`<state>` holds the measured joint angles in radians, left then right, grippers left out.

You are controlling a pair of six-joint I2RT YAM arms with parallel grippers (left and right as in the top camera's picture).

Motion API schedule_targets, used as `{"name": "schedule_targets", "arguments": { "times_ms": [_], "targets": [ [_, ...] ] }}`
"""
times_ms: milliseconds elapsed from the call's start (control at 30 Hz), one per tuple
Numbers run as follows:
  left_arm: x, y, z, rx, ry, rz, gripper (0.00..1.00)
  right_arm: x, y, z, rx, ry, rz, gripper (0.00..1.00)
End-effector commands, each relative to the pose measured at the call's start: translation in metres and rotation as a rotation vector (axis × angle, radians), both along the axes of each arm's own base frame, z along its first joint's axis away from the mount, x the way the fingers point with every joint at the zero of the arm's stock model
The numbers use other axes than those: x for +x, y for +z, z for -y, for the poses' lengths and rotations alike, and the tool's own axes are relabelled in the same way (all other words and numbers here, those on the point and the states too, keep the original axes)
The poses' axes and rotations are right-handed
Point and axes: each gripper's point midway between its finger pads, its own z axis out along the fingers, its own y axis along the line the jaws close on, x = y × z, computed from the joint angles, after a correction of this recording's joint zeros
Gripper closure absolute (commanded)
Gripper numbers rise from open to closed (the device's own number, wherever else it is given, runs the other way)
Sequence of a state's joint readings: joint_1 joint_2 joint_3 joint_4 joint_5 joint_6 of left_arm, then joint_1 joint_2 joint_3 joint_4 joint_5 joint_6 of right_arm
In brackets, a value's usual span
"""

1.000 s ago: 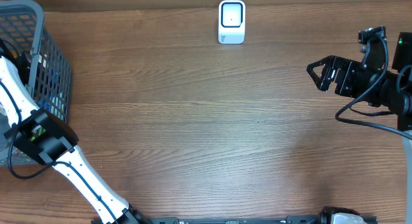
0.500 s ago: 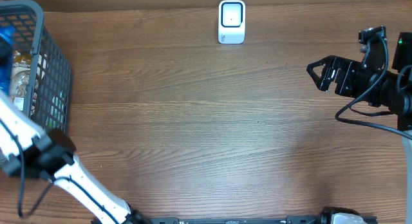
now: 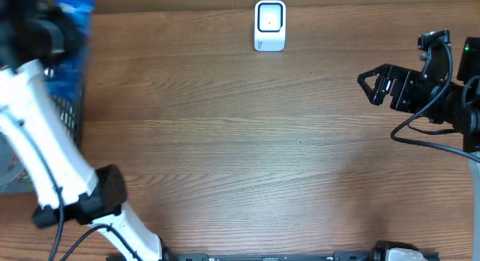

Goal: Scan the item barcode
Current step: 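Lift the blue bar out and place it on the table center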

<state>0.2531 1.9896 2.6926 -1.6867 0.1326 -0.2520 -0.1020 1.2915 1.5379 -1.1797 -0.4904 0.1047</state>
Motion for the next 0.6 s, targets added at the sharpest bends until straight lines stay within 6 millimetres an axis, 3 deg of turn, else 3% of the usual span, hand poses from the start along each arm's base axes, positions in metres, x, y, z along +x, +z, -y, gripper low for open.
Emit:
{"name": "schedule_targets", "arguments": {
  "times_ms": [0,133,167,267,367,433,533,567],
  "targets": [
    [0.010,-0.058,0.053,-0.028,-0.069,-0.194,0.96,0.001,0.009,-0.001,-0.006,0.005,0.030,0.00],
    [0.017,-0.128,0.112,-0.038,-0.194,-0.357,0.96,0.004,0.006,-0.001,-0.005,0.005,0.020,0.00],
    [0.018,-0.158,0.135,-0.045,-0.216,-0.400,0.96,0.005,0.003,-0.001,-0.004,0.005,0.008,0.00],
    [0.014,-0.199,0.162,-0.061,-0.223,-0.450,0.96,0.008,-0.004,-0.001,-0.001,0.005,-0.018,0.00],
    [0.004,-0.225,0.180,-0.081,-0.236,-0.494,0.94,0.011,-0.011,-0.001,0.002,0.006,-0.046,0.00],
    [0.000,-0.230,0.185,-0.083,-0.248,-0.510,0.79,0.012,-0.014,-0.001,0.003,0.005,-0.057,0.00],
    [0.002,-0.224,0.188,-0.094,-0.273,-0.494,0.45,0.013,-0.016,0.000,0.003,0.006,-0.060,0.00],
    [0.004,-0.220,0.191,-0.106,-0.299,-0.481,0.41,0.014,-0.015,0.000,0.003,0.006,-0.059,0.00]
  ]
}}
